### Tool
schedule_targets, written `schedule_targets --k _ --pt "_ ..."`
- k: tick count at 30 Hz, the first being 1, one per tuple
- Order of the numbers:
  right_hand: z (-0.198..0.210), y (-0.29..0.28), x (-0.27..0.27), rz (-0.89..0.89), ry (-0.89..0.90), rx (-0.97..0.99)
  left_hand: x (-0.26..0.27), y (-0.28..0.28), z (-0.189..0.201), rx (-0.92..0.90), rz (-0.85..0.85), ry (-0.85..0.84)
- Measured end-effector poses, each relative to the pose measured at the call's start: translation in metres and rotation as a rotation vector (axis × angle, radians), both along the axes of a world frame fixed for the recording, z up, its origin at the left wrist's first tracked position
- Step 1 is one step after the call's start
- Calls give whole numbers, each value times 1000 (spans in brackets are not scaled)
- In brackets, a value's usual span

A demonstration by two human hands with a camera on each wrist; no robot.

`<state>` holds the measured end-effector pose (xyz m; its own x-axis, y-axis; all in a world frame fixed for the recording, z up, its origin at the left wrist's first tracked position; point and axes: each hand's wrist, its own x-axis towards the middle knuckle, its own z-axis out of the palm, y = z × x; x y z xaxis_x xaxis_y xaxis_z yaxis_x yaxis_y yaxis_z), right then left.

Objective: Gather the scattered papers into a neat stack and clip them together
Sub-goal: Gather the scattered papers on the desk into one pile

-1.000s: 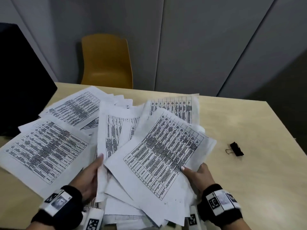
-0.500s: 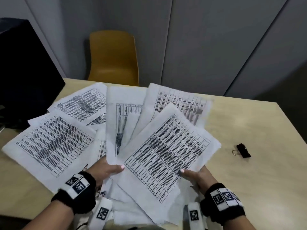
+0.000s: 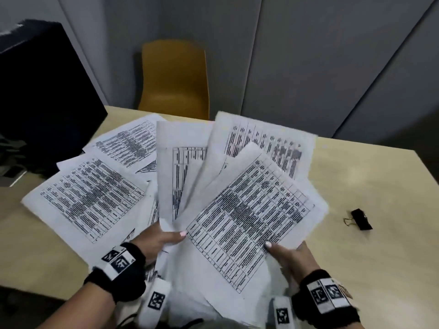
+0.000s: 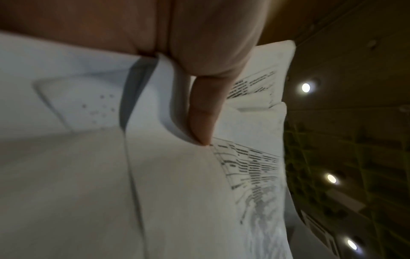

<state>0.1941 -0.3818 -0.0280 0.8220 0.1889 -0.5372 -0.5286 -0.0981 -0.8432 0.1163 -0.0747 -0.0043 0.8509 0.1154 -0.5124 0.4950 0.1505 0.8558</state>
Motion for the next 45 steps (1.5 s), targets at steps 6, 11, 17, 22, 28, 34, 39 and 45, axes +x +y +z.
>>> schedule_targets --k 6,11,17,22,28,34,39,45 --pt "9 -5 0 86 210 260 9 5 6 -60 -52 25" --pt "2 -2 0 27 107 92 9 6 -14 100 5 149" --pt "-16 3 -2 38 91 -220 5 -13 -23 379 -39 160" --pt "-21 2 -7 -92 65 -244 -4 -9 -13 371 2 34" --pt "-5 -7 -4 -212 108 -104 -32 47 -6 861 404 135" --pt "10 -1 -3 -202 94 -73 -56 52 -28 1038 -149 593" --pt "11 -2 -6 -163 117 -88 -70 8 -30 1039 -296 527" --pt "4 -1 -3 -175 103 -91 -70 28 -18 1022 314 169"
